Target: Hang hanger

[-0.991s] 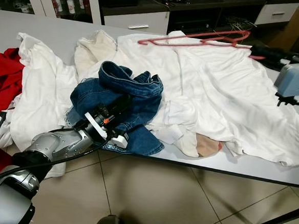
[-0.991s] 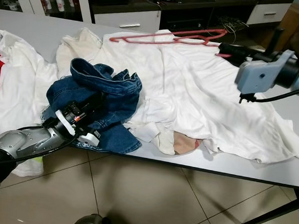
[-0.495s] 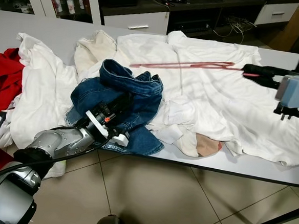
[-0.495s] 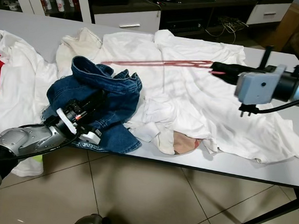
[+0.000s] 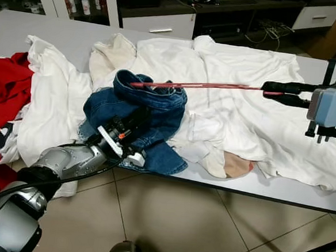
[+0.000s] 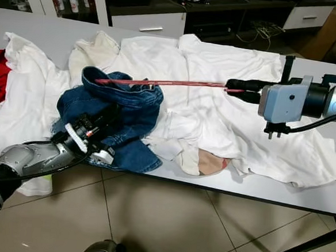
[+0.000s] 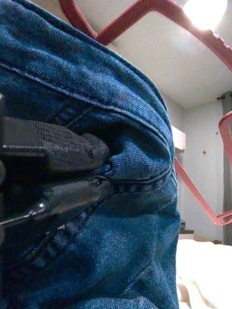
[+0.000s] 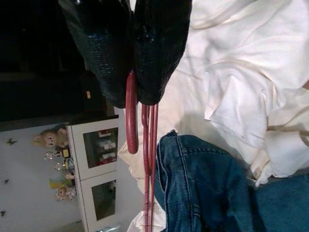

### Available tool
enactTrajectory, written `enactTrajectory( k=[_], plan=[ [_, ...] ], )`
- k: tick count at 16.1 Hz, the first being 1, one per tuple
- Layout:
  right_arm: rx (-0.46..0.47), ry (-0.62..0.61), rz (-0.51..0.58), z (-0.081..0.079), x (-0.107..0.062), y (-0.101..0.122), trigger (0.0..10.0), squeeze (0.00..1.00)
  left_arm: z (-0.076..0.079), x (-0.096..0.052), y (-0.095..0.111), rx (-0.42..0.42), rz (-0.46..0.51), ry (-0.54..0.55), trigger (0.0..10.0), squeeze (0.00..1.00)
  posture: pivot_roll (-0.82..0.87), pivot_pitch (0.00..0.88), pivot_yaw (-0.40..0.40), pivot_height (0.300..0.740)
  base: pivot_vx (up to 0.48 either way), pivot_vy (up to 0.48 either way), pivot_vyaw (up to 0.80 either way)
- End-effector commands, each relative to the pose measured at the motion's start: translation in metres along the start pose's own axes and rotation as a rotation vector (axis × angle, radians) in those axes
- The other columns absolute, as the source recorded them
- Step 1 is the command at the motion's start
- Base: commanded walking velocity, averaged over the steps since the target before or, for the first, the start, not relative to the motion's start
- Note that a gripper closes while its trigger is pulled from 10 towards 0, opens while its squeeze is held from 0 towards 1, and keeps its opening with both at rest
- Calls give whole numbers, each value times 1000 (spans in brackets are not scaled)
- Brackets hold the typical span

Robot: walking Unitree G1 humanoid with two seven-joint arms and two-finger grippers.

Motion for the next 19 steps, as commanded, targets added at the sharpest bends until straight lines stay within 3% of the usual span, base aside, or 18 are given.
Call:
enactTrajectory(
  k=[1, 6, 9, 10, 11, 19],
  plan=[
    [-11, 1, -2, 3, -6, 5, 10000, 0, 0, 1, 0, 8, 10, 1, 0, 0, 116, 15, 16, 740, 0, 0, 0],
    [-3, 65, -66, -9, 0, 1, 10000, 0, -2, 5, 1, 28, 22, 15, 0, 0, 113, 14, 18, 740, 0, 0, 0],
    [6, 53, -71, -7, 3, 1, 10000, 0, -2, 6, 0, 50, 21, 19, 0, 0, 116, 12, 18, 740, 0, 0, 0],
    [8, 53, -80, -6, 3, 1, 10000, 0, -2, 5, 0, 71, 23, 24, 2549, 0, 116, 12, 18, 740, 0, 0, 0],
    [9, 61, -85, -7, 5, 1, 10000, 0, -2, 5, 1, 90, 31, 33, 3333, 0, 116, 12, 18, 740, 0, 0, 0],
    [5, 95, -121, 1, 21, 1, 10000, 0, -10, 12, 7, 250, 94, 118, 4235, 0, 119, 10, 17, 740, 0, 0, 0]
  ],
)
Point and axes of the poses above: a point about 5 cm out from each wrist's last joint towards the gripper, its own x axis pointing out of the wrist towards the gripper, its own y axis along the axis of the wrist's last joint, z = x × y, the point moved 2 cm from there along x, pointing out of the wrist towards the gripper, and after that the axes turned 12 degrees about x, right-handed, at the moved point
